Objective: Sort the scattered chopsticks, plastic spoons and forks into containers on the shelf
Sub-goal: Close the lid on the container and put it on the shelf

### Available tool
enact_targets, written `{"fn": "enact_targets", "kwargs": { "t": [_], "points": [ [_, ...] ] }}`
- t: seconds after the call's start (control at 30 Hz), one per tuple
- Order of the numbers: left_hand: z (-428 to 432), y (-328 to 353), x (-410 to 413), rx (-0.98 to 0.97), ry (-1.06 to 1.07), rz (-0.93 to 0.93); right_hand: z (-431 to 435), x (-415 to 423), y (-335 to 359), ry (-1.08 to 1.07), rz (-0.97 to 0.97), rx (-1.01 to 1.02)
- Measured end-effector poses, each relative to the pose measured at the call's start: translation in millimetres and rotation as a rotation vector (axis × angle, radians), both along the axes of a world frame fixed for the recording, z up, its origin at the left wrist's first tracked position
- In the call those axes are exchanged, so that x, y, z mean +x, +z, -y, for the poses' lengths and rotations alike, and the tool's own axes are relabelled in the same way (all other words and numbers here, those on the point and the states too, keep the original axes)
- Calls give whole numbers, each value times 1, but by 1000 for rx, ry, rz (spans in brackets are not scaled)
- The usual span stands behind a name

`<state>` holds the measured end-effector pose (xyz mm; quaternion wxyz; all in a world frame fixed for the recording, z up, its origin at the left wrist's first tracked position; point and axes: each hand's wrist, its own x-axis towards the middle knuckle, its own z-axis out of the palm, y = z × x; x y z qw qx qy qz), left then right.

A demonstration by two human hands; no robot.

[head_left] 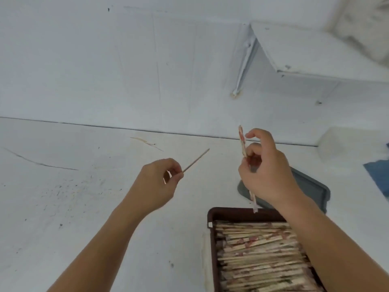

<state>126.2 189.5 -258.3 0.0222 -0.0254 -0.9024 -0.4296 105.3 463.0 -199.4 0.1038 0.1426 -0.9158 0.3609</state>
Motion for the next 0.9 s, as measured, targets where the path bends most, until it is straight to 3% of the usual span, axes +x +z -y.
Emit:
{"fn": "enact_targets", "kwargs": {
  "t": [0.13, 0.17, 0.3, 0.5, 0.6, 0.73, 0.83, 0.9],
  "points": [
    [-60, 12, 26, -89, -252, 0, -90, 81, 4, 299, 121, 595],
    [-75, 13, 26, -114, -288, 0, -99, 95, -7, 415, 107, 663],
    [-142, 10, 36, -251, -484, -40, -104, 134, -76, 629, 68, 632],
    [-189, -10, 57, -402, -560, 90, -145, 133, -99, 579, -16, 429],
    [-194, -6, 53, -370, -484, 172, -183, 118, -87, 420, -10, 206],
    [-218, 2, 6, -202, -281, 124, -232, 43, -100, -114, -42, 74],
    [-246, -13, -56, -158, -184, 210, -267, -13, -120, -535, 456, 215],
    [-263, -32, -94, -245, -183, 351, -279, -23, -134, -648, 719, 279]
  ]
}}
